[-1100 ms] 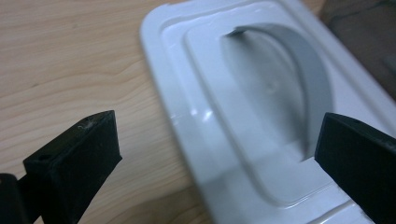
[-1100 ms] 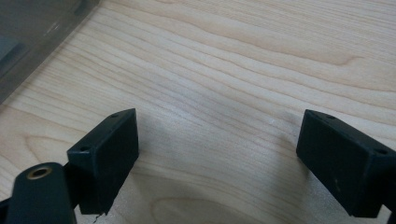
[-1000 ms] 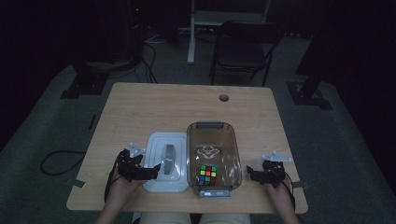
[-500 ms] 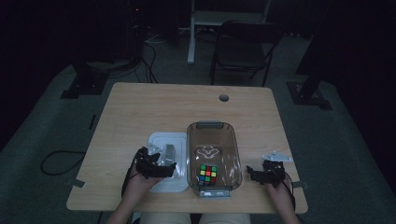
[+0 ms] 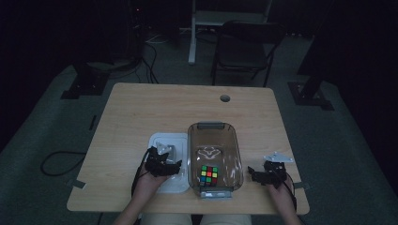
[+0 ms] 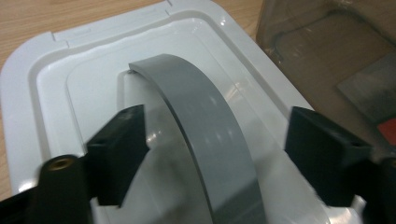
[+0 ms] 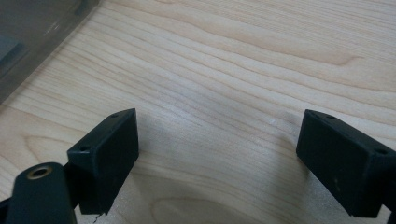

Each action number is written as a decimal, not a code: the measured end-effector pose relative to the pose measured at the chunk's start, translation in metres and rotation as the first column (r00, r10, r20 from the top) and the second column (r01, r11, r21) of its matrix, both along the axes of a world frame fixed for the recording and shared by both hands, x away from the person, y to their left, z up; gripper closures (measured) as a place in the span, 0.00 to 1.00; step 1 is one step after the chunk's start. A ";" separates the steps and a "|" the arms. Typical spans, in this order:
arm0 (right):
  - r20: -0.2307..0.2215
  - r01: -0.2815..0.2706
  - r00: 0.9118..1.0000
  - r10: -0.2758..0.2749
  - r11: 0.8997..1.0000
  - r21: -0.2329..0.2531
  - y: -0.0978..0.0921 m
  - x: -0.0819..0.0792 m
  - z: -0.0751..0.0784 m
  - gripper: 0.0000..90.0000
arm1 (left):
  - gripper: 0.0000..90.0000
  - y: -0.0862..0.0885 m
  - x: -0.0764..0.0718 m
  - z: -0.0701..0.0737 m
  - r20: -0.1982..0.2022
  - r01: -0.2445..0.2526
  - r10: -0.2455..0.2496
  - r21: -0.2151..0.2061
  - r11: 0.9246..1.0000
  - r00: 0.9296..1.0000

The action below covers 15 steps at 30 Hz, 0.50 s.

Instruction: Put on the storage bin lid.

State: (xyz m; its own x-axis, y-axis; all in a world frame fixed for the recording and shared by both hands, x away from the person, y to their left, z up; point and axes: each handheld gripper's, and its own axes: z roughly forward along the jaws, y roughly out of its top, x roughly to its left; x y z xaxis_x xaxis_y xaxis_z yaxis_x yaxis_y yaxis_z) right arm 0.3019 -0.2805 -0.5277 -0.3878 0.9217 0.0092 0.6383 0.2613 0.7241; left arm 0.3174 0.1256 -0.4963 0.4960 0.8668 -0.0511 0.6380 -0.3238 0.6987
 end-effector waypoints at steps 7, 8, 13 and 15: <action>0.000 0.000 1.000 0.000 1.000 -0.001 0.000 0.000 0.000 0.14 | 0.45 0.001 0.000 0.000 0.040 -0.030 0.030 0.018 0.999 0.999; 0.000 0.001 1.000 -0.001 1.000 0.000 0.000 0.000 0.000 0.14 | 0.50 0.001 0.000 -0.001 0.036 -0.026 0.026 0.017 1.000 0.999; 0.000 0.004 1.000 -0.004 1.000 -0.001 0.000 0.000 0.000 0.14 | 0.63 0.005 0.000 0.000 0.042 -0.020 0.020 0.011 1.000 0.999; 0.001 0.003 1.000 -0.003 1.000 -0.001 0.000 0.000 0.000 0.14 | 0.66 0.009 0.001 0.000 0.041 -0.033 0.033 -0.002 0.999 0.999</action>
State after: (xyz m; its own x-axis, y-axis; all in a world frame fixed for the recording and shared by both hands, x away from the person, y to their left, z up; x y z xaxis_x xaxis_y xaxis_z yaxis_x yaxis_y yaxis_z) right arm 0.3019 -0.2802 -0.5277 -0.3850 0.9229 0.0079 0.6385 0.2602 0.7243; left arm 0.3186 0.1343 -0.4965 0.4688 0.8827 -0.0325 0.6192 -0.3021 0.7248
